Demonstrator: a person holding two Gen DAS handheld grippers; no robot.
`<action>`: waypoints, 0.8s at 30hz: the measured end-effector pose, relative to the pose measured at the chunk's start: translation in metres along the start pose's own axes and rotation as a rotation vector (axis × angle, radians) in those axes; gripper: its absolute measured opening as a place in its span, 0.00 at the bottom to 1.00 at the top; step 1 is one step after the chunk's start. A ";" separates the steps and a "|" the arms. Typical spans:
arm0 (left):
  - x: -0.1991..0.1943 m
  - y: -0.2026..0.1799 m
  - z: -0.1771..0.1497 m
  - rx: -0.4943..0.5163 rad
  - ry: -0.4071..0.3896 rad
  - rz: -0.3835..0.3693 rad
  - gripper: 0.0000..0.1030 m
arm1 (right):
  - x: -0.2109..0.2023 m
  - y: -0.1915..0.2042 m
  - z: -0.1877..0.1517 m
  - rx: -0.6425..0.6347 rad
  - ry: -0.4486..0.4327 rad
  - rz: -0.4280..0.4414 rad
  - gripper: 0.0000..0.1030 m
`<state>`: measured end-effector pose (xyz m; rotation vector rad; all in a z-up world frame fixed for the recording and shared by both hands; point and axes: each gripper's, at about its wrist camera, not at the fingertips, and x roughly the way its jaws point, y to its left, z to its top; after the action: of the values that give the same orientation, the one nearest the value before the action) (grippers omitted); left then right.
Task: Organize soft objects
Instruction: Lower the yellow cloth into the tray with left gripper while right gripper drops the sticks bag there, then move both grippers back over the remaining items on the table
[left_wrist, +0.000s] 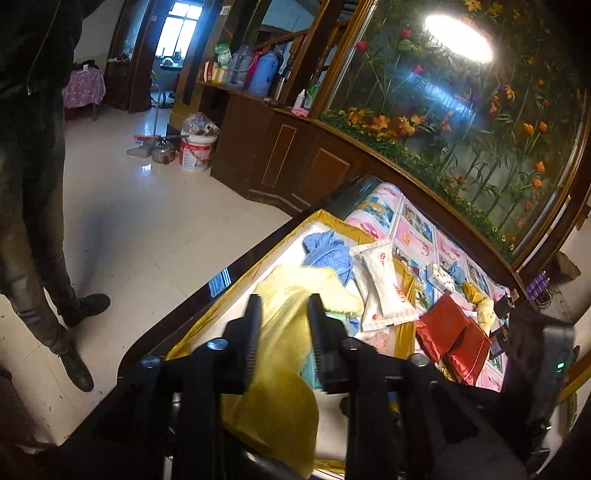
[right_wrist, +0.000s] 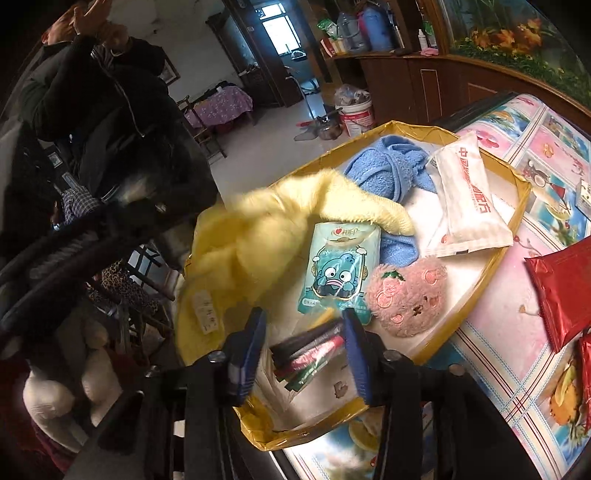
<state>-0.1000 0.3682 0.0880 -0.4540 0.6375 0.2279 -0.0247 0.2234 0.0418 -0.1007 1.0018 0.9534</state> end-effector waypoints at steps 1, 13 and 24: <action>-0.003 -0.003 0.001 0.009 -0.014 0.005 0.54 | -0.003 -0.001 -0.001 0.003 -0.010 -0.002 0.56; -0.025 -0.049 0.004 0.117 -0.065 -0.029 0.64 | -0.096 -0.057 -0.037 0.112 -0.167 -0.065 0.68; 0.003 -0.163 -0.024 0.323 0.122 -0.208 0.68 | -0.193 -0.176 -0.102 0.397 -0.291 -0.267 0.70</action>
<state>-0.0551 0.2141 0.1241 -0.2210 0.7263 -0.1010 -0.0032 -0.0546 0.0694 0.2262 0.8634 0.4961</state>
